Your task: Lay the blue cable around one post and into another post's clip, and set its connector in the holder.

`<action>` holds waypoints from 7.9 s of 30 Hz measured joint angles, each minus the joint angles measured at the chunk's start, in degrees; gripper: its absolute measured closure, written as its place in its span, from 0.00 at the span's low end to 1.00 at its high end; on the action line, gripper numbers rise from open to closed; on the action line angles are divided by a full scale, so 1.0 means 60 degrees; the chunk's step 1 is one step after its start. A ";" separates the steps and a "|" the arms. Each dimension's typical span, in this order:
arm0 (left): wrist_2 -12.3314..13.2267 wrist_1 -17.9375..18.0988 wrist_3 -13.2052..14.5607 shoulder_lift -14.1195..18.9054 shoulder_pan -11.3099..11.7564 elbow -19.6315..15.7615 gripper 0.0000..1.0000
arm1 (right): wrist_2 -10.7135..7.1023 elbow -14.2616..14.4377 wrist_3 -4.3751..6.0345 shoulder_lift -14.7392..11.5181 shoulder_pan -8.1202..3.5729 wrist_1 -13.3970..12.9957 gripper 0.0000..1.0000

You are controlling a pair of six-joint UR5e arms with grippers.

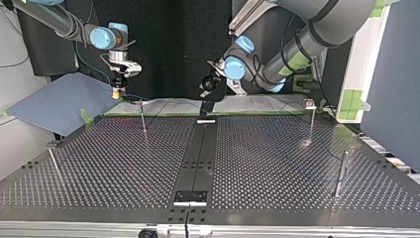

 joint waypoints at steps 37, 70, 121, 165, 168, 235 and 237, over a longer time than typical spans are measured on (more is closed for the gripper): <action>-0.1663 0.2930 0.2439 -0.0667 -0.0286 0.0893 0.06 | 0.0002 -0.0051 0.0000 0.0000 0.0090 0.0067 0.98; -0.2908 0.2231 0.4390 -0.2030 -0.0467 0.1741 0.06 | 0.0043 -0.0052 -0.0015 0.0001 0.0092 0.0087 0.98; -0.3586 0.1477 0.3497 -0.3059 -0.0790 0.3248 0.93 | 0.0041 -0.0057 -0.0148 0.0000 0.0078 0.0088 0.98; -0.2746 0.1302 0.3571 -0.2865 -0.0812 0.3252 0.92 | 0.0116 -0.0060 -0.0293 0.0002 -0.0049 0.0074 0.98; -0.2741 0.1293 0.3572 -0.2865 -0.0812 0.3252 0.95 | 0.0116 -0.0059 -0.0293 0.0001 -0.0049 0.0073 0.98; -0.1981 0.0625 0.3081 -0.2441 -0.0678 0.3252 0.80 | 0.0230 -0.0062 -0.0498 0.0006 -0.0143 0.0042 0.98; -0.2086 0.0625 0.3089 -0.2441 -0.0681 0.3251 0.82 | 0.0231 -0.0060 -0.0498 0.0005 -0.0143 0.0042 0.98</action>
